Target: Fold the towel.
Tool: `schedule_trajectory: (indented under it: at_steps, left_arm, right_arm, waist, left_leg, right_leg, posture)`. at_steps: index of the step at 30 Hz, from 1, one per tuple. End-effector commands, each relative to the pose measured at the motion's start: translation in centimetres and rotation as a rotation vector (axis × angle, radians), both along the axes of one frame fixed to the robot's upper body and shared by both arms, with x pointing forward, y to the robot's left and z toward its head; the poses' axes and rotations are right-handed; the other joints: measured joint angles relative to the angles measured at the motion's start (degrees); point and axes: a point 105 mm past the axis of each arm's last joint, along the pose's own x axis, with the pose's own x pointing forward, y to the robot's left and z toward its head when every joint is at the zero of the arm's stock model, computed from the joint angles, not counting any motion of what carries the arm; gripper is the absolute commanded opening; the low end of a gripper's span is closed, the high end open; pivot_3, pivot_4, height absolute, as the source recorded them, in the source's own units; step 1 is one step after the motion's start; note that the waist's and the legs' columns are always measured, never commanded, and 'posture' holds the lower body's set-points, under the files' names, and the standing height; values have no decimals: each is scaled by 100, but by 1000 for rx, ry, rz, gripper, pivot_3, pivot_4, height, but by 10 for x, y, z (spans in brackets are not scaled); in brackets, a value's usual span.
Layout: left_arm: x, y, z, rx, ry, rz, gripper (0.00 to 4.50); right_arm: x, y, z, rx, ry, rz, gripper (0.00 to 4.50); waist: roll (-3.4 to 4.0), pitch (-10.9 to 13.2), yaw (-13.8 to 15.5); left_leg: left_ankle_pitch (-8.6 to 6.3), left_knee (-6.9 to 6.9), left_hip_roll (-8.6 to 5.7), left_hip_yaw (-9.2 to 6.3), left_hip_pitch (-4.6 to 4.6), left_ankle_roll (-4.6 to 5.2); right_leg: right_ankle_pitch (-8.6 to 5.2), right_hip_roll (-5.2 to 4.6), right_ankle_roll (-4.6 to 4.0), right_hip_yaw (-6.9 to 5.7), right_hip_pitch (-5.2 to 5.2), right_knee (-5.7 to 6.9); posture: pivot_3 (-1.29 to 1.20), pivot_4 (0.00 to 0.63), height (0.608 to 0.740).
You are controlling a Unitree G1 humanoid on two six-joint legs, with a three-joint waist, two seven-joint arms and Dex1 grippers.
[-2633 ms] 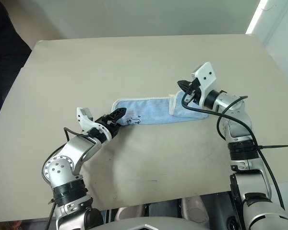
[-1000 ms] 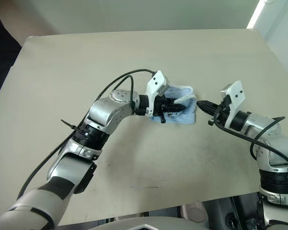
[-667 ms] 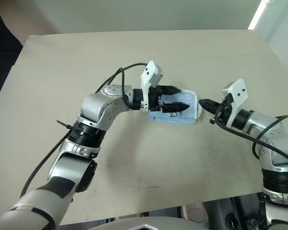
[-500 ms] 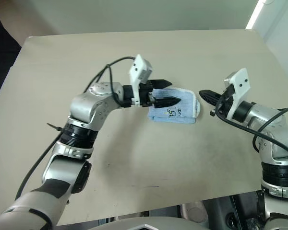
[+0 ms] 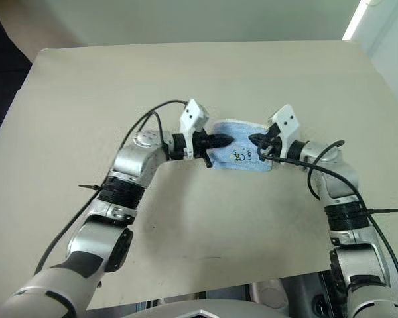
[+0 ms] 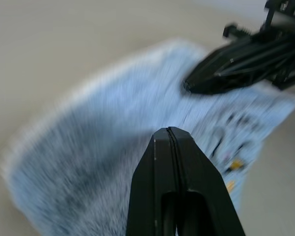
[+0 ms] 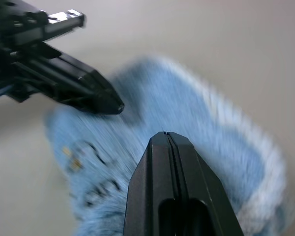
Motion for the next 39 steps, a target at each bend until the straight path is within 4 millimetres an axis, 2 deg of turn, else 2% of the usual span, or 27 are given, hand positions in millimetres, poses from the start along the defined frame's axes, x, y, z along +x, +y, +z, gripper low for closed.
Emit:
schedule_trajectory:
  at_steps: [1,4,5,7,12,13,15,17,19,23,26,30,34,39]
  left_arm:
    - [3,-2,-1,33,-38,-2,45]
    - [3,1,-19,91,-30,13,45]
    - [3,1,-20,94,-31,18,45]
    - [3,1,-14,54,-39,31,45]
    - [6,7,44,-265,-62,73,45]
    - [6,15,62,-342,-67,89,45]
    - [1,28,83,-428,-76,99,45]
    - [-5,39,89,-421,-95,102,45]
    - [-11,52,86,-351,-120,116,45]
    - [-24,73,59,-164,-123,129,0]
    - [-31,78,54,-149,-113,124,0]
    - [-40,82,48,-150,-86,123,0]
    - [-46,81,48,-164,-79,119,0]
    - [-51,78,53,-198,-79,112,0]
  right_arm:
    - [4,-6,-16,-54,4,-16,0]
    - [2,-9,-31,-71,28,-35,0]
    - [3,-10,-30,-72,18,-36,0]
    - [6,-10,-14,-49,-42,-52,0]
    - [3,-11,33,45,-169,-44,0]
    - [0,-13,47,72,-198,-45,0]
    - [-7,-18,66,113,-224,-45,0]
    - [-13,-23,75,134,-213,-51,0]
    - [-17,-32,78,145,-176,-79,0]
    - [-24,-42,74,271,31,-113,870]
    - [-25,-46,68,322,155,-148,1920]
    - [-25,-41,59,407,305,-152,3311]
    - [-21,-38,50,458,390,-171,4478]
    - [-9,-40,32,472,472,-241,4478]
  waist:
    - [2,-1,-1]
    - [7,-9,-1]
    - [7,-9,0]
    - [7,-9,0]
    - [11,-5,-7]
    - [13,-4,-8]
    - [14,-3,-21]
    - [13,-3,-32]
    - [13,-4,-42]
    - [13,-4,-54]
    - [12,-3,-49]
    - [12,-4,-46]
    - [12,-4,-60]
    - [13,-4,-61]
  left_leg:
    - [0,0,0,0,-8,-1]
    - [-1,-1,1,-2,-5,-1]
    - [-2,0,1,-2,-3,1]
    - [-2,4,1,-2,3,1]
    - [-2,6,1,1,0,2]
    - [0,6,1,1,-6,0]
    - [8,6,2,4,-9,-11]
    - [32,5,4,10,-7,-24]
    - [35,4,6,13,-2,-29]
    - [43,1,6,21,3,-43]
    - [45,1,2,25,-1,-46]
    - [47,1,-4,26,-3,-28]
    - [48,1,-5,29,-2,-26]
    - [48,0,-3,28,-2,-26]
  right_leg:
    - [2,0,-3,0,-12,2]
    - [8,1,-12,0,-18,3]
    - [10,0,-14,1,-16,3]
    - [21,0,-15,1,-8,1]
    - [49,0,-26,2,-14,-2]
    - [53,2,-28,2,-22,-2]
    - [56,5,-32,1,-27,-1]
    - [57,10,-34,2,-25,-2]
    - [56,12,-35,5,-23,-2]
    - [44,18,-32,19,-24,-3]
    - [34,24,-29,44,-32,-2]
    - [21,32,-53,77,-36,2]
    - [27,33,-59,80,-42,6]
    - [33,33,-62,80,-51,11]
  posture:
    - [0,150,740]
    - [0,150,740]
    - [0,150,740]
    - [0,150,740]
    - [0,150,740]
    - [0,150,740]
    - [0,150,740]
    - [0,150,740]
    - [0,150,740]
    - [0,150,740]
    - [0,150,740]
    - [0,150,740]
    - [0,150,740]
    - [0,150,740]
